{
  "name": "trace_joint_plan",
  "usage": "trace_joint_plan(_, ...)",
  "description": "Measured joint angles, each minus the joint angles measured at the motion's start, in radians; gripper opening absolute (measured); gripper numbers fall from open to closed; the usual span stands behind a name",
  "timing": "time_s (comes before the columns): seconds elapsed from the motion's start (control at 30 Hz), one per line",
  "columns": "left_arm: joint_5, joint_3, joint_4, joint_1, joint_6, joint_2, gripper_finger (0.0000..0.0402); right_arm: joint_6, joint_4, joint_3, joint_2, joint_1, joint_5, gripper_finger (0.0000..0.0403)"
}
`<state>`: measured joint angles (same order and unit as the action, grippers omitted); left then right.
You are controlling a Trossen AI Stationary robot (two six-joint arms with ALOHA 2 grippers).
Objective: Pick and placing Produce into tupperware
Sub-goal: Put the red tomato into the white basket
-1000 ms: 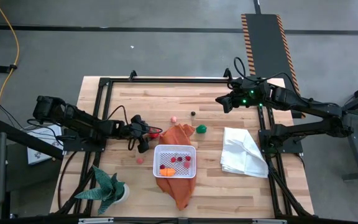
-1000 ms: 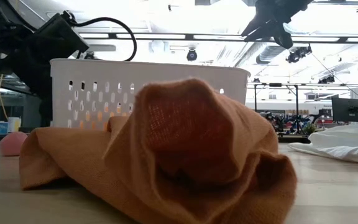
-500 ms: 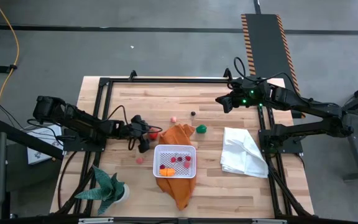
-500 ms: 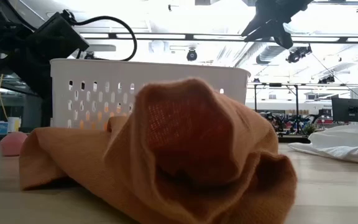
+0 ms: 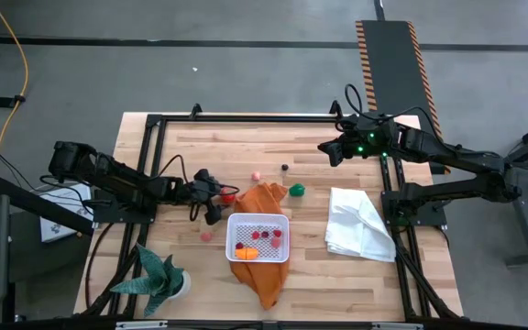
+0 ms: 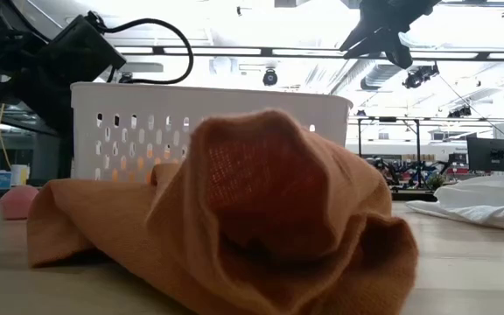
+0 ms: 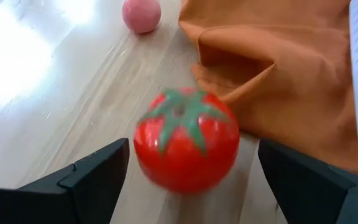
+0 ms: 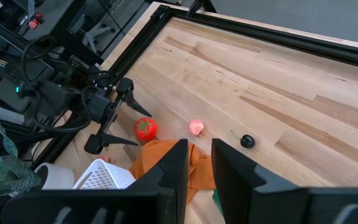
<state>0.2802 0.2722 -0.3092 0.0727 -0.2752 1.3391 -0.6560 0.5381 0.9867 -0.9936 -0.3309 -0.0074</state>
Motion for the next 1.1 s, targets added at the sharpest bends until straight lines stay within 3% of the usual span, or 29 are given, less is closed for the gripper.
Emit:
trace_joint_plan(0.23,-0.022,0.000,-0.034,0.056,0.000,0.001,0.0348,0.000,0.000,0.000,0.000,0.000,0.000,0.0062)
trace_joint_plan(0.53,-0.154,0.000,-0.039,0.193,0.025,0.001,0.0349,-0.002,0.000,0.000,0.000,0.000,0.000,0.0062)
trace_joint_plan(1.1,-0.201,0.024,-0.038,0.198,0.086,0.001,0.0349,0.000,0.000,0.000,0.000,0.000,0.000,0.0062)
